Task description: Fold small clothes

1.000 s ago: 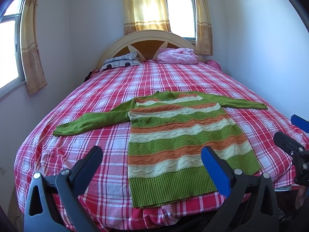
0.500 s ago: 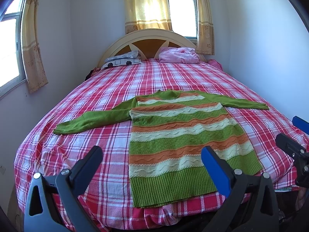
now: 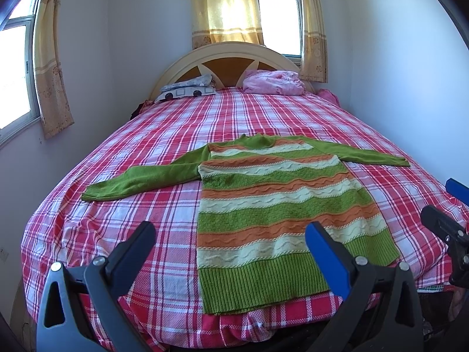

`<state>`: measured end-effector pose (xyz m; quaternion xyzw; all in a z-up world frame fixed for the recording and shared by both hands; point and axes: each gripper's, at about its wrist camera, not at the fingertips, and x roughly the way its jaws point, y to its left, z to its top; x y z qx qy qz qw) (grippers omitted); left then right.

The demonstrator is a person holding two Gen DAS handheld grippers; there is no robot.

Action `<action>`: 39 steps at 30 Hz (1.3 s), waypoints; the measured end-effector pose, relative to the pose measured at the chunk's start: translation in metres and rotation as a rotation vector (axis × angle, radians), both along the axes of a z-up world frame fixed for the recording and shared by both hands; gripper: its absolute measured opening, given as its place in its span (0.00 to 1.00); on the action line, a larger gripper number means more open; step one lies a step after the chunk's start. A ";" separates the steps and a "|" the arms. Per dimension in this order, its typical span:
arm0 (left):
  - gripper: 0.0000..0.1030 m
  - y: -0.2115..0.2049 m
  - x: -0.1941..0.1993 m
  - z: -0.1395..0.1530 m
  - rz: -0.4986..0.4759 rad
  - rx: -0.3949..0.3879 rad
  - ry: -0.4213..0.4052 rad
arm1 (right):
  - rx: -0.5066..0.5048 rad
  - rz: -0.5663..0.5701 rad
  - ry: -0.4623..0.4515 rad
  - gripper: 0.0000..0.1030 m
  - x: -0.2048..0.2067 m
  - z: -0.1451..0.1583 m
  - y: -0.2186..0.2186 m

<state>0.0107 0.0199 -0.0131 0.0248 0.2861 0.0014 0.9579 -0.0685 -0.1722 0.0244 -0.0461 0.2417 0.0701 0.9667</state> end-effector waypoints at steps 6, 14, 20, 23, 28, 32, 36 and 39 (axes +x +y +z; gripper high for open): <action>1.00 0.000 0.000 0.000 -0.001 0.000 0.001 | -0.001 0.002 0.003 0.99 -0.001 -0.001 0.001; 1.00 0.001 0.000 0.000 0.001 -0.002 0.003 | -0.001 0.003 0.007 0.99 0.000 -0.002 0.001; 1.00 -0.001 0.003 -0.006 0.005 -0.003 0.012 | -0.004 0.006 0.013 0.99 0.001 -0.004 0.001; 1.00 0.000 0.007 -0.008 0.003 -0.001 0.021 | -0.006 0.008 0.018 0.99 0.004 -0.006 0.001; 1.00 0.003 0.023 -0.015 0.011 0.026 0.028 | 0.000 0.008 0.040 0.99 0.020 -0.015 -0.004; 1.00 0.008 0.041 -0.025 0.028 0.042 0.056 | -0.018 -0.020 0.070 0.99 0.042 -0.026 -0.011; 1.00 0.011 0.061 -0.034 0.038 0.055 0.083 | -0.020 -0.058 0.098 0.99 0.068 -0.036 -0.026; 1.00 0.011 0.077 -0.040 0.040 0.075 0.088 | -0.024 -0.078 0.115 0.99 0.085 -0.043 -0.037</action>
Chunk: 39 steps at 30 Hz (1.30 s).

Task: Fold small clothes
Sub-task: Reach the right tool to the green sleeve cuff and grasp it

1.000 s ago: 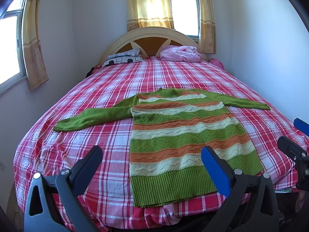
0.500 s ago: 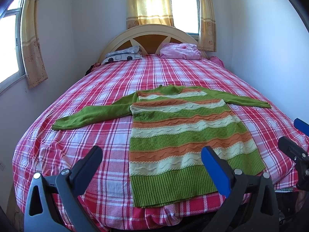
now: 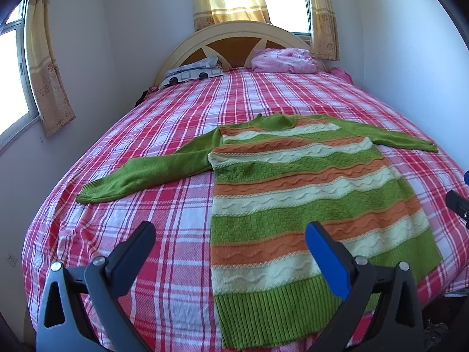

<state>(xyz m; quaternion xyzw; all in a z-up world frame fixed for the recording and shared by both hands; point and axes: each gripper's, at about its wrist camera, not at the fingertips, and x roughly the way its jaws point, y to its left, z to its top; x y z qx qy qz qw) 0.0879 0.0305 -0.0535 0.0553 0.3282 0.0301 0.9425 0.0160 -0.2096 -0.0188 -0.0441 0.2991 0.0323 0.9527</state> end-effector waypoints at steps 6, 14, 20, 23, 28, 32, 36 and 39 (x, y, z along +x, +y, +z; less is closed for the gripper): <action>1.00 -0.002 0.043 -0.011 -0.007 0.009 0.021 | 0.038 -0.031 0.055 0.99 0.046 -0.021 -0.031; 1.00 -0.011 0.096 -0.024 0.003 0.019 0.040 | 0.072 -0.133 0.132 0.99 0.101 -0.044 -0.085; 1.00 -0.021 0.133 -0.033 0.027 0.047 0.005 | 0.074 -0.191 0.139 0.99 0.133 -0.049 -0.122; 1.00 -0.026 0.154 -0.035 0.037 0.040 -0.021 | 0.092 -0.239 0.154 0.99 0.154 -0.053 -0.149; 1.00 -0.030 0.187 -0.044 0.040 -0.003 -0.029 | 0.147 -0.357 0.169 0.99 0.185 -0.058 -0.208; 1.00 -0.033 0.208 -0.056 0.046 0.008 -0.001 | 0.214 -0.444 0.177 0.92 0.197 -0.062 -0.254; 1.00 -0.026 0.219 -0.062 0.072 -0.007 0.013 | 0.292 -0.522 0.200 0.80 0.206 -0.070 -0.302; 1.00 -0.018 0.226 -0.068 0.094 -0.041 0.032 | 0.351 -0.583 0.209 0.71 0.209 -0.077 -0.334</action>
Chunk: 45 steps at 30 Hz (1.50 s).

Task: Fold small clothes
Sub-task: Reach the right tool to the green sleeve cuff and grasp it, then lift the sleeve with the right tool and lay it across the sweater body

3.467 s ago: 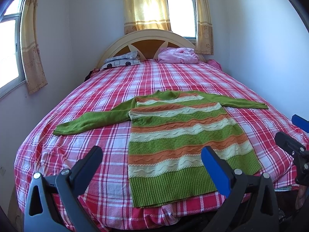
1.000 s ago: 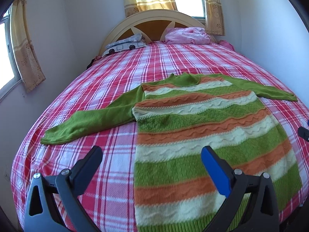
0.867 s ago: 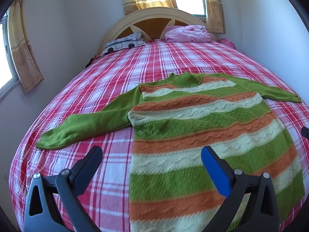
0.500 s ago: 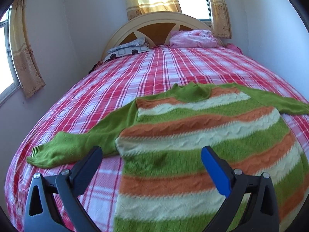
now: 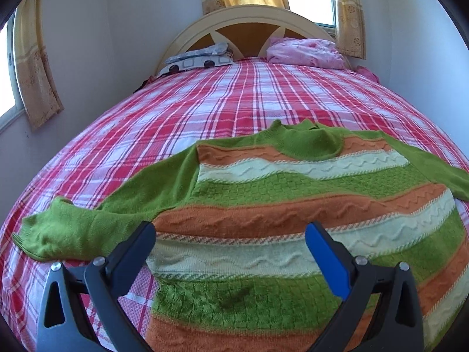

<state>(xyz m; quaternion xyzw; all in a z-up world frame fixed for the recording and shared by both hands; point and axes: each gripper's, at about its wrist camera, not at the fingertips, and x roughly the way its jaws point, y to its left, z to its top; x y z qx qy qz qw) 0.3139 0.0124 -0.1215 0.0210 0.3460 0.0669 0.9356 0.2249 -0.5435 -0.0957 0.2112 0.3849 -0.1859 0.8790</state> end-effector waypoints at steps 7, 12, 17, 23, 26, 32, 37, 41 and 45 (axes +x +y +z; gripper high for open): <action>1.00 0.001 0.003 -0.008 0.006 -0.029 0.014 | 0.024 -0.124 -0.020 0.59 0.012 -0.003 -0.053; 1.00 -0.002 0.006 -0.008 -0.003 -0.016 0.017 | 0.031 -0.151 -0.030 0.54 0.033 -0.008 -0.072; 1.00 0.000 0.010 -0.005 0.000 -0.016 0.019 | 0.086 -0.127 -0.044 0.09 0.051 -0.008 -0.082; 1.00 0.009 0.010 0.000 0.003 -0.062 0.027 | 0.078 -0.040 -0.127 0.08 0.056 0.022 -0.059; 1.00 0.012 0.008 0.002 0.006 -0.081 0.023 | 0.065 0.019 -0.171 0.08 0.061 0.047 -0.035; 1.00 0.017 0.001 0.006 -0.004 -0.106 0.010 | 0.020 0.119 -0.222 0.08 0.078 0.086 0.011; 1.00 0.023 -0.003 0.007 -0.007 -0.119 0.004 | -0.005 0.217 -0.254 0.07 0.094 0.110 0.056; 1.00 0.031 -0.007 0.006 0.000 -0.132 -0.002 | -0.022 0.296 -0.289 0.07 0.100 0.131 0.095; 1.00 0.036 -0.009 0.005 0.002 -0.136 -0.004 | -0.038 0.379 -0.324 0.07 0.106 0.153 0.136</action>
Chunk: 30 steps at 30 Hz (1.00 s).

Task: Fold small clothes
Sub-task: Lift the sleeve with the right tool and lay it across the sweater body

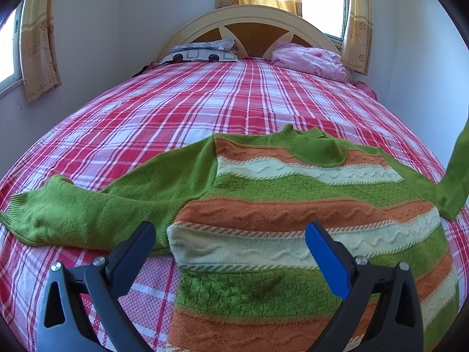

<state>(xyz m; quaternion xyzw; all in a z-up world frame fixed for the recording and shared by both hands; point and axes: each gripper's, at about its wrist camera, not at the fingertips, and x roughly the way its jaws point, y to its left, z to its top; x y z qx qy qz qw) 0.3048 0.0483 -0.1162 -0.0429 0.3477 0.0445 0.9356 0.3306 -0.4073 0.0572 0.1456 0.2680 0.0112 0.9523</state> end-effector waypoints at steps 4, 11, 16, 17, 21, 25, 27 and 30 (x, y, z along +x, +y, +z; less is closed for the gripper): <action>1.00 0.008 -0.003 -0.001 0.007 -0.014 -0.003 | -0.027 0.085 -0.031 0.07 0.005 0.020 0.044; 1.00 0.022 -0.009 0.000 0.017 -0.035 -0.014 | -0.075 0.214 -0.054 0.07 0.011 0.036 0.115; 1.00 0.038 -0.010 -0.003 0.032 -0.071 -0.005 | -0.083 0.294 -0.057 0.07 0.016 0.036 0.164; 1.00 0.040 -0.011 -0.003 0.036 -0.074 -0.004 | -0.082 0.313 -0.058 0.07 0.018 0.035 0.177; 1.00 0.051 -0.014 -0.003 0.054 -0.072 -0.009 | -0.064 0.372 -0.052 0.07 0.024 0.026 0.217; 1.00 0.061 -0.018 -0.005 0.074 -0.070 -0.013 | -0.065 0.443 -0.034 0.07 0.028 0.006 0.270; 1.00 0.067 -0.020 -0.006 0.082 -0.068 -0.010 | -0.054 0.471 -0.016 0.07 0.030 -0.007 0.292; 1.00 0.075 -0.023 -0.008 0.095 -0.064 -0.010 | -0.052 0.512 0.022 0.07 0.031 -0.034 0.327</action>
